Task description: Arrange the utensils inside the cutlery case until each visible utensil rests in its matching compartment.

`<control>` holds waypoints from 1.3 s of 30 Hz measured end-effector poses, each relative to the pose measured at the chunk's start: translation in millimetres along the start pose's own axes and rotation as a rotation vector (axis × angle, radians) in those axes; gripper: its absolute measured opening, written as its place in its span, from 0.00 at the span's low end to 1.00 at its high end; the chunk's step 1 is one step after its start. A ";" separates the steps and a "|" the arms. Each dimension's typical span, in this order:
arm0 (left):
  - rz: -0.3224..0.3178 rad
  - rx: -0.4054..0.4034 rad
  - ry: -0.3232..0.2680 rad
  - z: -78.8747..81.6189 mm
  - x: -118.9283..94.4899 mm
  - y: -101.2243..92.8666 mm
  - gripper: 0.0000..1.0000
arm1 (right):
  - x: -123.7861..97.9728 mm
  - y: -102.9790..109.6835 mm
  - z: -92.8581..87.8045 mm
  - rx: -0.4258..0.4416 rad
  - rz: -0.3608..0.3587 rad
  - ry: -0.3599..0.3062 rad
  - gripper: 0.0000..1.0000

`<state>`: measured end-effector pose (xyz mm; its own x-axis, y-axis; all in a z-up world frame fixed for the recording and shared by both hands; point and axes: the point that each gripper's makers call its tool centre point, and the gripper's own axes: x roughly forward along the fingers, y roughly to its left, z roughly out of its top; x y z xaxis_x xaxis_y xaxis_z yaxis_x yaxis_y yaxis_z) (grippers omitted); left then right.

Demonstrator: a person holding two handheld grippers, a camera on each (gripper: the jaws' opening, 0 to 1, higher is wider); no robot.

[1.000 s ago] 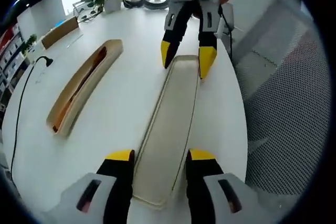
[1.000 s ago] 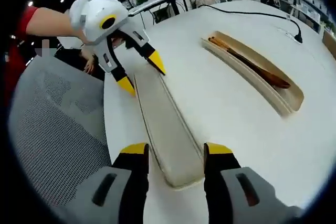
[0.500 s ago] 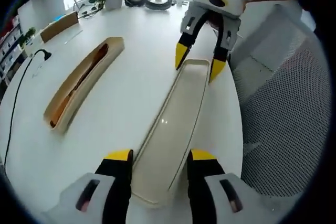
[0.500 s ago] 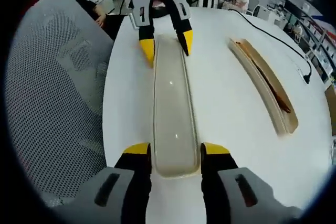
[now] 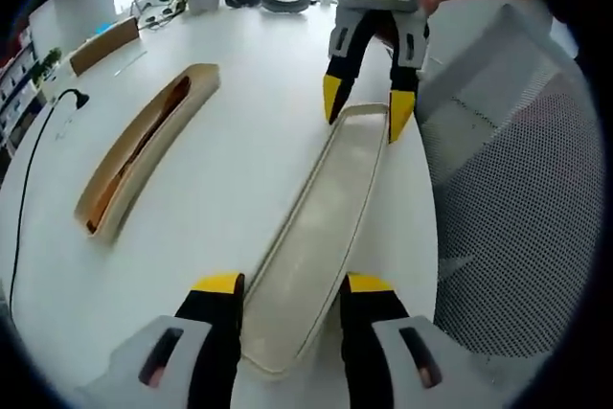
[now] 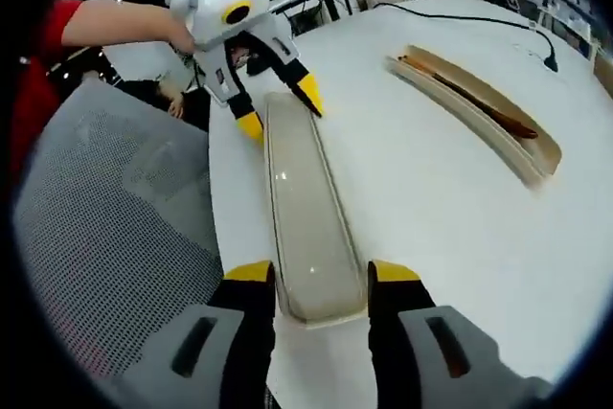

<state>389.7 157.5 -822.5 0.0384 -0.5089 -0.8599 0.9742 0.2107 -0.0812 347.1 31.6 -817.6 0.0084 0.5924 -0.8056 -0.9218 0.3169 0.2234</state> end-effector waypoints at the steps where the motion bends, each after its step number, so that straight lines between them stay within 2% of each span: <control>1: -0.003 0.000 0.000 0.0 -0.2 0.2 0.40 | 0.0 -0.1 -3.5 -0.039 -0.019 0.015 0.35; 4: -0.035 -0.035 -0.001 -0.3 -2.0 0.4 0.40 | 0.5 0.1 -7.2 -0.096 -0.044 0.035 0.34; 6: -0.060 -0.076 -0.005 0.2 -3.0 1.0 0.40 | -0.8 -4.8 -11.3 -0.186 -0.094 0.067 0.32; 8: -0.067 -0.085 -0.007 1.2 -3.1 1.7 0.40 | -2.2 -8.2 -12.9 -0.204 -0.127 0.080 0.30; 11: -0.059 -0.058 0.005 1.1 -2.0 0.2 0.40 | -2.5 -8.6 -10.0 -0.148 -0.115 0.047 0.29; 12: -0.048 -0.026 0.014 0.2 -1.6 2.2 0.38 | -2.3 -3.5 -7.2 -0.078 -0.072 0.010 0.28; 14: 0.002 0.037 0.046 -3.2 -2.0 7.6 0.32 | -5.4 -5.2 -2.9 0.014 -0.051 -0.033 0.25; 15: 0.014 0.051 0.053 -3.4 -1.9 8.5 0.28 | -7.7 -11.0 -0.6 0.020 -0.065 -0.051 0.20; 16: 0.015 0.053 0.060 -3.3 -0.8 7.7 0.25 | -10.4 -11.5 -2.6 0.067 -0.071 -0.049 0.15; 17: 0.021 0.053 0.063 -3.8 -0.1 8.8 0.23 | -10.3 -15.3 1.8 0.054 -0.072 -0.073 0.14; 18: 0.033 0.060 0.065 -3.8 0.1 11.7 0.21 | -11.8 -17.6 -2.5 0.062 -0.079 -0.050 0.12; 20: 0.046 0.051 0.068 -3.3 0.1 14.3 0.18 | -10.6 -21.8 -2.1 -0.007 -0.107 -0.043 0.09; 24: 0.063 0.040 0.067 -3.3 0.1 16.4 0.18 | -9.4 -20.0 -1.7 -0.083 -0.133 -0.037 0.06; 26: 0.071 0.041 0.063 -3.8 -0.1 17.3 0.18 | -9.6 -22.1 -1.7 -0.114 -0.139 -0.047 0.04; 28: 0.078 0.033 0.062 -4.1 -0.7 18.2 0.20 | -10.2 -20.1 -1.9 -0.102 -0.119 -0.036 0.04; 30: 0.098 0.052 0.046 -2.8 -1.4 19.4 0.28 | -14.3 -11.6 1.1 -0.083 -0.068 -0.038 0.03; 31: 0.103 0.064 0.033 -2.2 -1.5 18.8 0.31 | -18.3 -10.9 6.5 -0.078 -0.067 -0.062 0.03; 33: 0.116 0.086 0.012 -1.4 -1.6 17.1 0.34 | -21.6 -7.5 12.8 -0.017 -0.039 -0.098 0.03; 35: 0.138 0.097 -0.004 -0.5 -3.0 17.5 0.36 | -25.4 -7.1 16.3 -0.006 -0.028 -0.112 0.03; 39: 0.167 0.085 -0.027 -0.7 -4.0 19.3 0.43 | -28.2 1.4 22.1 0.080 0.028 -0.146 0.03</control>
<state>408.2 164.2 -821.0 0.2061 -0.4954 -0.8439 0.9690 0.2235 0.1054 354.1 31.7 -782.5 0.0447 0.7010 -0.7117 -0.8888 0.3532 0.2921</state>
